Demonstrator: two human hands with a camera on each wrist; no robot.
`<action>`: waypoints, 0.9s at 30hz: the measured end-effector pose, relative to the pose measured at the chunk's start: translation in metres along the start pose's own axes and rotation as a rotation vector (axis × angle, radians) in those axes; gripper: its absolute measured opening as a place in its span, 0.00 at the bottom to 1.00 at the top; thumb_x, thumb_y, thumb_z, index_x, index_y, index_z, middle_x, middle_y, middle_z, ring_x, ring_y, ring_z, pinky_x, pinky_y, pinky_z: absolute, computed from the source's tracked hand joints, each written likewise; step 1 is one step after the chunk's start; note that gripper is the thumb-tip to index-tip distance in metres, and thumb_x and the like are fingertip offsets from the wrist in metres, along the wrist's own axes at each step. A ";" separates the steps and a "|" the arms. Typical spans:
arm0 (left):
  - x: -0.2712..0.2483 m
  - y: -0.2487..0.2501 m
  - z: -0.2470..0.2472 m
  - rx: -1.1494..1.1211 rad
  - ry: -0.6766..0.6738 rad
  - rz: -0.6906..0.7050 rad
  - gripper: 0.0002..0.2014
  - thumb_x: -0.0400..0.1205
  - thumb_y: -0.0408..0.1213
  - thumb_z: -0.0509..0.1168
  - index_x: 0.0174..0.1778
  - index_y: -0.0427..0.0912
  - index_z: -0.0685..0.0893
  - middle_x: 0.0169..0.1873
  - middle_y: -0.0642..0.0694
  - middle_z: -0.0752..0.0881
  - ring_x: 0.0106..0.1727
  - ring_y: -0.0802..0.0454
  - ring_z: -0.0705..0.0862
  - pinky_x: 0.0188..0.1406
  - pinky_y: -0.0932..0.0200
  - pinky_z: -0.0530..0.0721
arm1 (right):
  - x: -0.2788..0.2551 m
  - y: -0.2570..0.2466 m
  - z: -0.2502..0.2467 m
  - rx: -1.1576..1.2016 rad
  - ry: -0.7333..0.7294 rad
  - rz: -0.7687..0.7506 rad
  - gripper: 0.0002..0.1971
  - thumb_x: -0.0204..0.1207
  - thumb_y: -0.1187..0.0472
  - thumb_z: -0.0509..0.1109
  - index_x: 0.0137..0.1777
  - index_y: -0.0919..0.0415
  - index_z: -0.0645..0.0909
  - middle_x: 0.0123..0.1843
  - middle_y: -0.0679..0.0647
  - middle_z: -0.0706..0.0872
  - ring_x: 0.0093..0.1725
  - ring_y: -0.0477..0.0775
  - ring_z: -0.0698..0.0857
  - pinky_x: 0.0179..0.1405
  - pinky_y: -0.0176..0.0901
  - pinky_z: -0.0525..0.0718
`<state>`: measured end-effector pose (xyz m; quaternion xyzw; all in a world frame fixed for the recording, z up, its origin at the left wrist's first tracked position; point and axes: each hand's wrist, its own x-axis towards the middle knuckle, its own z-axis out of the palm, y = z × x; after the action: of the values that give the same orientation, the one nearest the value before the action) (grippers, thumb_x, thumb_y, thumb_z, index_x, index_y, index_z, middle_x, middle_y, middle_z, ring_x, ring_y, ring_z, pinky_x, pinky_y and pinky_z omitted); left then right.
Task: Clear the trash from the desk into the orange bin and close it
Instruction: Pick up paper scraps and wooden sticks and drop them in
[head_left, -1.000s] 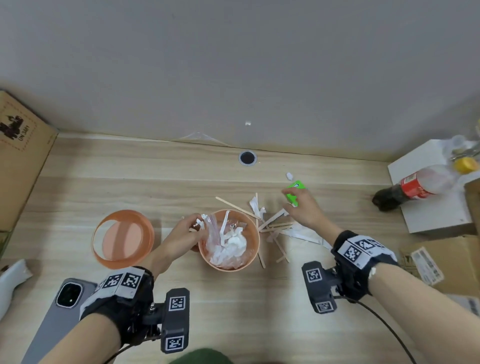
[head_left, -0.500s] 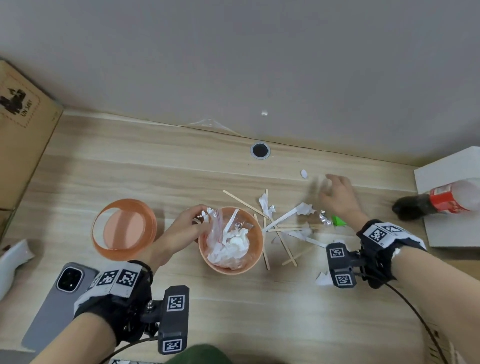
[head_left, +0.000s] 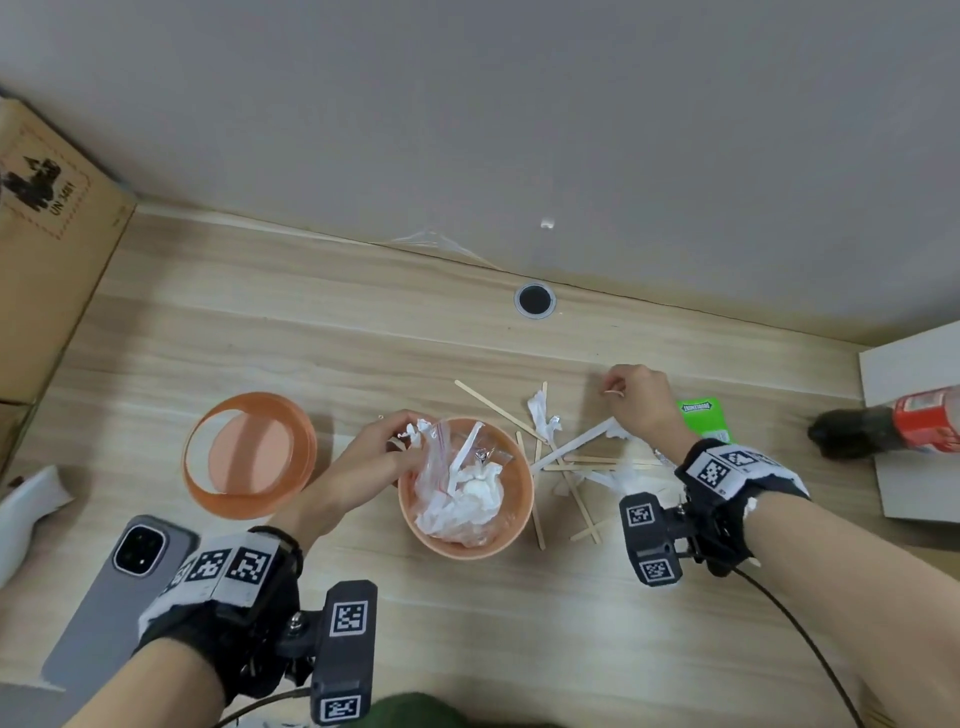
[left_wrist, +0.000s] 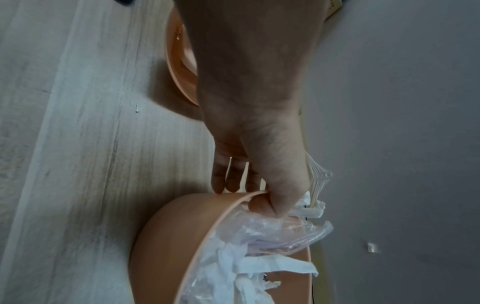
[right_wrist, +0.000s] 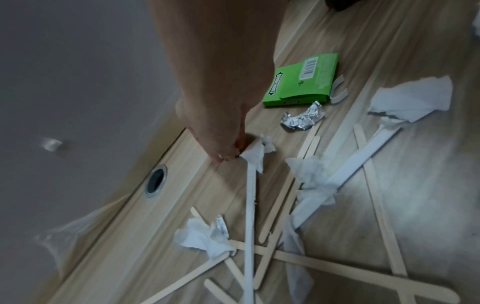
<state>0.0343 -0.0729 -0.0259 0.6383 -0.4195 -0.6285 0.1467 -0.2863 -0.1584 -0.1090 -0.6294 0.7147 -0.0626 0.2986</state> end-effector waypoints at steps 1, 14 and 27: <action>0.000 0.000 0.000 -0.003 -0.001 0.002 0.20 0.67 0.38 0.63 0.54 0.53 0.86 0.50 0.48 0.89 0.44 0.56 0.84 0.46 0.64 0.80 | -0.006 -0.006 -0.003 0.043 0.008 -0.024 0.12 0.71 0.74 0.64 0.45 0.64 0.87 0.45 0.59 0.90 0.48 0.58 0.85 0.45 0.34 0.74; -0.007 -0.001 -0.001 0.009 -0.001 0.004 0.18 0.70 0.37 0.64 0.55 0.53 0.86 0.55 0.42 0.89 0.47 0.52 0.87 0.44 0.63 0.84 | -0.034 -0.037 0.036 -0.114 -0.231 -0.221 0.12 0.71 0.75 0.63 0.45 0.62 0.85 0.44 0.54 0.81 0.51 0.60 0.84 0.47 0.41 0.77; -0.007 -0.009 -0.002 0.039 0.007 0.026 0.15 0.79 0.28 0.61 0.56 0.49 0.86 0.56 0.34 0.87 0.44 0.49 0.89 0.48 0.53 0.88 | -0.099 -0.126 -0.044 0.572 -0.281 -0.356 0.10 0.71 0.70 0.75 0.41 0.52 0.83 0.43 0.50 0.88 0.42 0.45 0.85 0.48 0.38 0.85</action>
<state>0.0403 -0.0632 -0.0275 0.6378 -0.4394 -0.6159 0.1441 -0.1974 -0.1035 0.0202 -0.6375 0.4995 -0.2240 0.5421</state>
